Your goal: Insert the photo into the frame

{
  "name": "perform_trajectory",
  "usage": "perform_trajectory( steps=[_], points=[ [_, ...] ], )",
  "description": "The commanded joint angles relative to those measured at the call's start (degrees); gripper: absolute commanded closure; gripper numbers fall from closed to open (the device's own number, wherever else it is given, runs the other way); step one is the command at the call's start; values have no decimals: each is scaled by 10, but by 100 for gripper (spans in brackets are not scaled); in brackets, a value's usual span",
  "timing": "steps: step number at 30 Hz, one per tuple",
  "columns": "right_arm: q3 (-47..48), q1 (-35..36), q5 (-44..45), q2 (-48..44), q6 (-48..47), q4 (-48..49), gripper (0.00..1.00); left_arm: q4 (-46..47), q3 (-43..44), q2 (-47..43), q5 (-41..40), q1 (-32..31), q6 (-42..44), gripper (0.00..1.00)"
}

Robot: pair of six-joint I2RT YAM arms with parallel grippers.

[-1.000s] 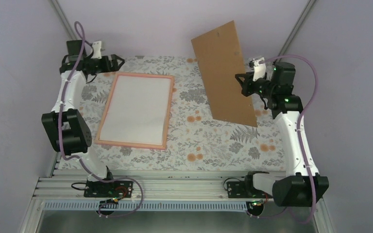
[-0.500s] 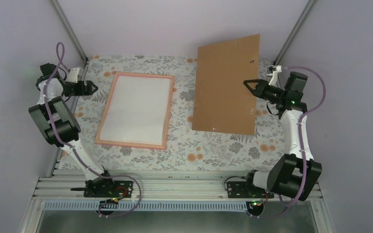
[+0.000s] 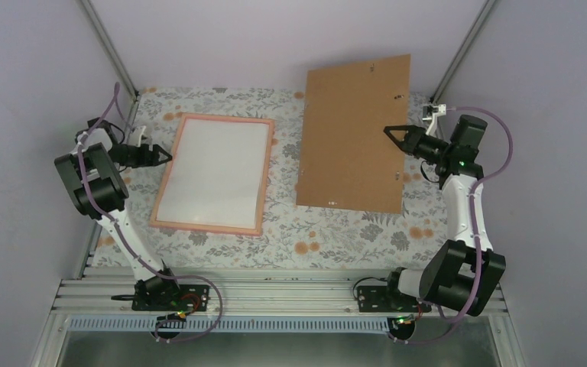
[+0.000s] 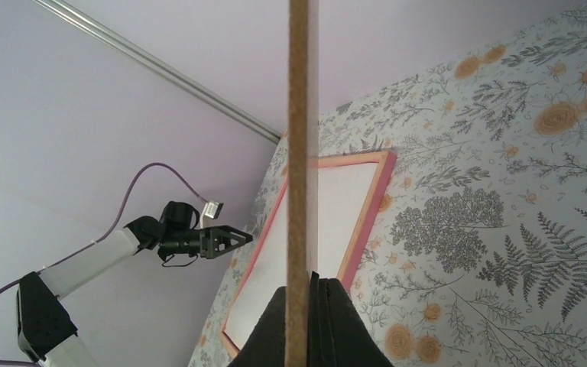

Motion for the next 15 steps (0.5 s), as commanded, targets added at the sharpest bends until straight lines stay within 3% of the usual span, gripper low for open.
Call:
perform_trajectory(
  steps=[1,15],
  points=[
    [4,-7,-46,-9,20,37,96,12,-29,12,34,-26,17,13],
    [-1,-10,-51,4,26,41,96,120,-156,-29,95,-184,-71,15]
  ],
)
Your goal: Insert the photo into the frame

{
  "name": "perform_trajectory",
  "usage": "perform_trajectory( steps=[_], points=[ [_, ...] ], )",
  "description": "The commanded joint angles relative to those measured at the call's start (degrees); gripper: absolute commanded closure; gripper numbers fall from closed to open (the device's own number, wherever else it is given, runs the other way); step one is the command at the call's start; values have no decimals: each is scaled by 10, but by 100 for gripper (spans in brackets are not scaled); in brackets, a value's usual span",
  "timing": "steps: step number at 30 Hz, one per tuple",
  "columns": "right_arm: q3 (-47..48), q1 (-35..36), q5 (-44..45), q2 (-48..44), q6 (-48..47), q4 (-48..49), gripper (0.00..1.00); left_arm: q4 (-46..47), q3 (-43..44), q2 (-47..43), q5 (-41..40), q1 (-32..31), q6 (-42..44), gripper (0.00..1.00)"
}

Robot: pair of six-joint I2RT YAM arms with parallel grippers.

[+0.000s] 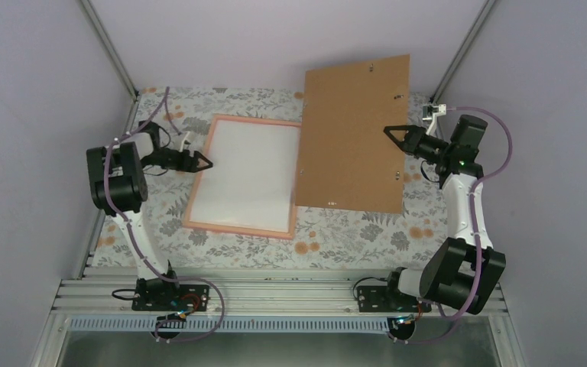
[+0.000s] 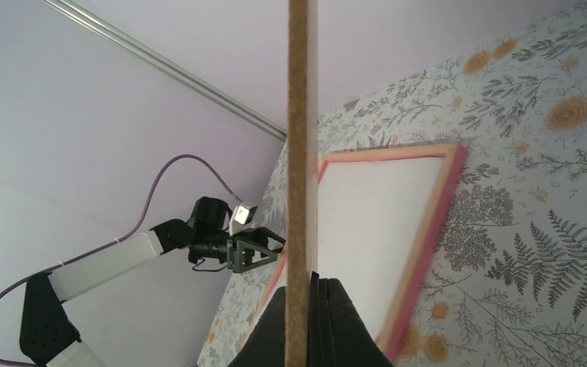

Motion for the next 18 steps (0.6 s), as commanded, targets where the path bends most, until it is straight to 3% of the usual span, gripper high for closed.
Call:
perform_trajectory(
  steps=[1,11,18],
  points=[
    [-6,-7,-36,-2,21,36,96,39,-40,3,42,-63,-59,15],
    [-92,-6,-39,0,97,111,96,259,-201,-66,123,-165,-279,14],
    [-147,32,-43,18,197,211,96,345,-226,-102,87,-153,-352,13]
  ],
)
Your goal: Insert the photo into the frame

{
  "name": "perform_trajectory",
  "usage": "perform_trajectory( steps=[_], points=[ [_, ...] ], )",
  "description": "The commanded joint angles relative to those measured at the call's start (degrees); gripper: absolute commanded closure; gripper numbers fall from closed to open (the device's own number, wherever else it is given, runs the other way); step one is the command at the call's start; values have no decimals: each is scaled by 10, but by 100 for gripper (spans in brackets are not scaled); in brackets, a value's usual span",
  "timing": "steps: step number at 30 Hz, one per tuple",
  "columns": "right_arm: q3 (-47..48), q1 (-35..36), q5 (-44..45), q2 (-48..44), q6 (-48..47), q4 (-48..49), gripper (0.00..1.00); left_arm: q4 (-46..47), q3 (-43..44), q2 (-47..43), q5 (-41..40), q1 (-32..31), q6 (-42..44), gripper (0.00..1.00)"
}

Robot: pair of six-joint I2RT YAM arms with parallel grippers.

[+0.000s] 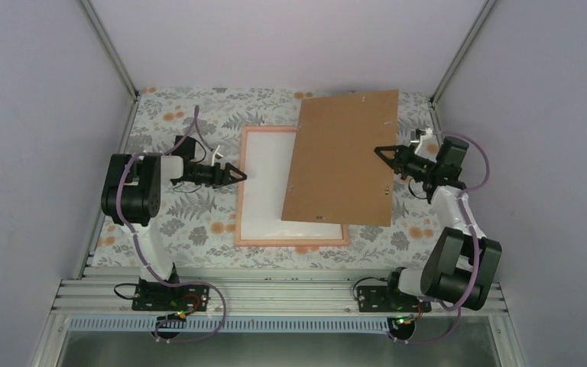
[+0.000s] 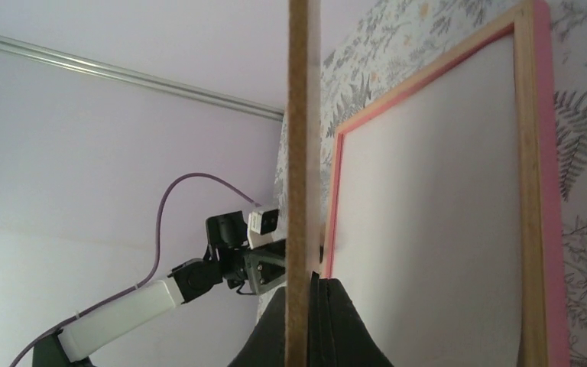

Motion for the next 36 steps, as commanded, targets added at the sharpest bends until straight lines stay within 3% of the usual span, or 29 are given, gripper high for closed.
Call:
perform_trajectory(
  steps=[1,9,18,36],
  points=[
    [-9,36,-39,7,81,105,96,75,-6,-16,-33,20,-68,13],
    [-34,126,-9,34,127,205,96,80,8,-31,-41,55,-79,13],
    [-62,187,34,106,268,385,96,91,-9,-44,-39,88,-79,13],
    [-86,231,61,223,279,490,96,92,-5,-10,-18,102,-86,13]
  ],
)
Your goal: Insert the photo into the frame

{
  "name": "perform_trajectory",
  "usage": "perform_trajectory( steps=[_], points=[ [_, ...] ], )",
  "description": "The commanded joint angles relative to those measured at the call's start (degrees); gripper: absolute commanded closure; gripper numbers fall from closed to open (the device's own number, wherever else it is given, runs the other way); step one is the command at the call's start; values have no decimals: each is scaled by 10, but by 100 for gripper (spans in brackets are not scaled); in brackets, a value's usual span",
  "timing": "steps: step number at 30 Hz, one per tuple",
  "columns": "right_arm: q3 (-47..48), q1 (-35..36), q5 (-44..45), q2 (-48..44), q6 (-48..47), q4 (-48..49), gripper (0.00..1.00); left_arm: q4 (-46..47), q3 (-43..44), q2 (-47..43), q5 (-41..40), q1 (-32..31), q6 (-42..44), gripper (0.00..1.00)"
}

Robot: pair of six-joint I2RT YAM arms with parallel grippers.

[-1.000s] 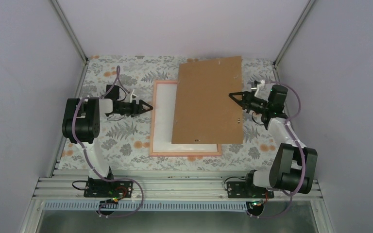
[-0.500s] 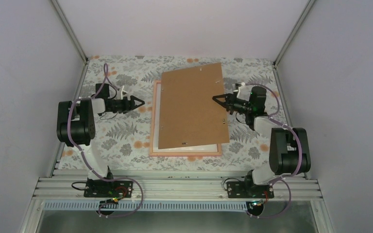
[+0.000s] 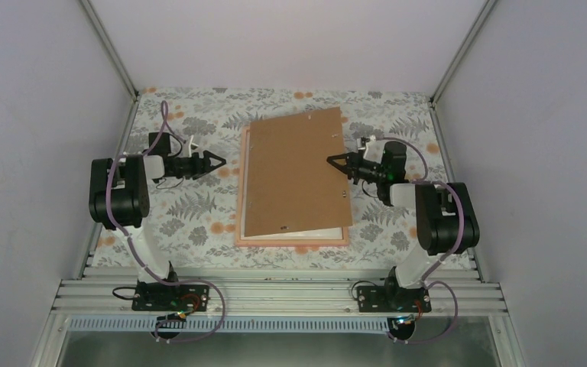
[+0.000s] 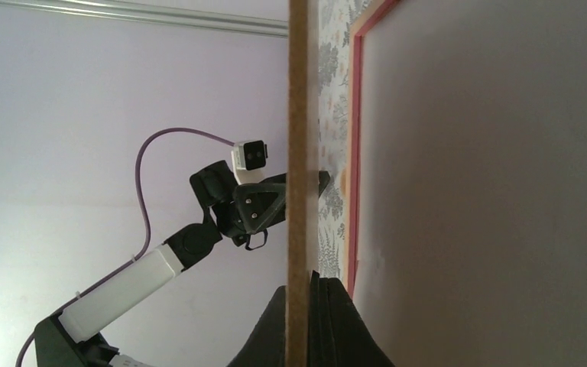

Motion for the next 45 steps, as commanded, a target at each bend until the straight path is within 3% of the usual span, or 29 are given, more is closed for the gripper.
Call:
perform_trajectory(
  steps=[1,37,45],
  points=[
    [-14,16,0,17,27,84,96,12,-3,15,17,7,0,13],
    [7,28,37,130,-35,147,96,2,-5,44,20,13,8,13],
    [11,29,48,135,-69,113,96,0,-4,51,19,13,9,13]
  ],
)
